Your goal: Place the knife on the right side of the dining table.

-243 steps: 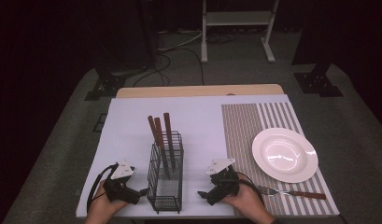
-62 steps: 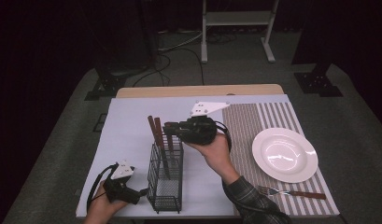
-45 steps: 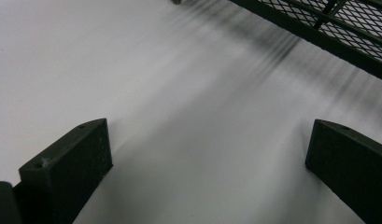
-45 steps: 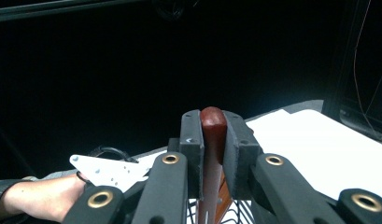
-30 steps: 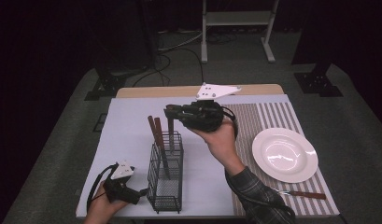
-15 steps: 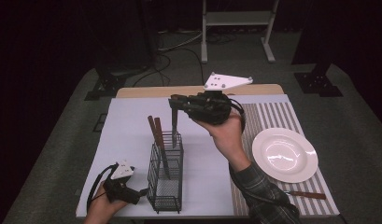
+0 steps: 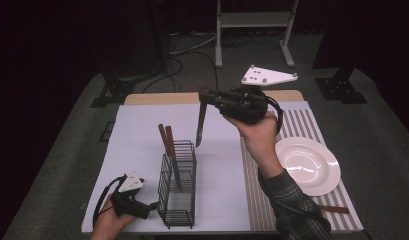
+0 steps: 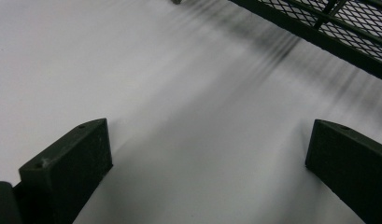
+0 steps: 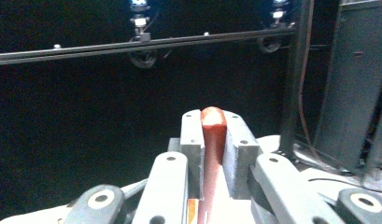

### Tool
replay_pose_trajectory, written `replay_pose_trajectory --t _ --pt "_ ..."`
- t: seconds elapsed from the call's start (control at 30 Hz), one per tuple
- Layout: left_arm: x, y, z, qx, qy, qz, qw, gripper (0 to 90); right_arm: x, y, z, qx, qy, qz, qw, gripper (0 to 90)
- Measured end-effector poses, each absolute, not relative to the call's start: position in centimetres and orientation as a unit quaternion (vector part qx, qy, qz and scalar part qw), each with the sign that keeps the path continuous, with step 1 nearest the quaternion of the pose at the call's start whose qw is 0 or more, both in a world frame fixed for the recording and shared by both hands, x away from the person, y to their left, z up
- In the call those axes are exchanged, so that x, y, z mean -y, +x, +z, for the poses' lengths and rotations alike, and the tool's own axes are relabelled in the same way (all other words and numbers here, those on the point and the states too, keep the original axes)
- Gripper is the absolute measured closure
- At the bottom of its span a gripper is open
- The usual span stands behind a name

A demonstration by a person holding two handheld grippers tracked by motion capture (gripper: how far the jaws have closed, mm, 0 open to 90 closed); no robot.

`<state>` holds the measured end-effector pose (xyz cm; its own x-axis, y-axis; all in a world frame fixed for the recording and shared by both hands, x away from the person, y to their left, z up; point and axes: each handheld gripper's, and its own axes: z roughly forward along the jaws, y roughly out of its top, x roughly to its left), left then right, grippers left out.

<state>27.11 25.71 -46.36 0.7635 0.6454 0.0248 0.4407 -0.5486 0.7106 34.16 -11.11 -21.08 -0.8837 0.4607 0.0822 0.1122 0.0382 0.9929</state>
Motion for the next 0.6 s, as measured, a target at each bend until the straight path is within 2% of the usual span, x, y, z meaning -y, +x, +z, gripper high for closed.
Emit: replay_pose_trajectory --t 0.6 --pt "-25.7 27.1 -46.4 -0.313 0.868 0.143 0.358 0.0 17.8 36.7 -21.8 -0.682 0.276 0.646 0.202 79.6"
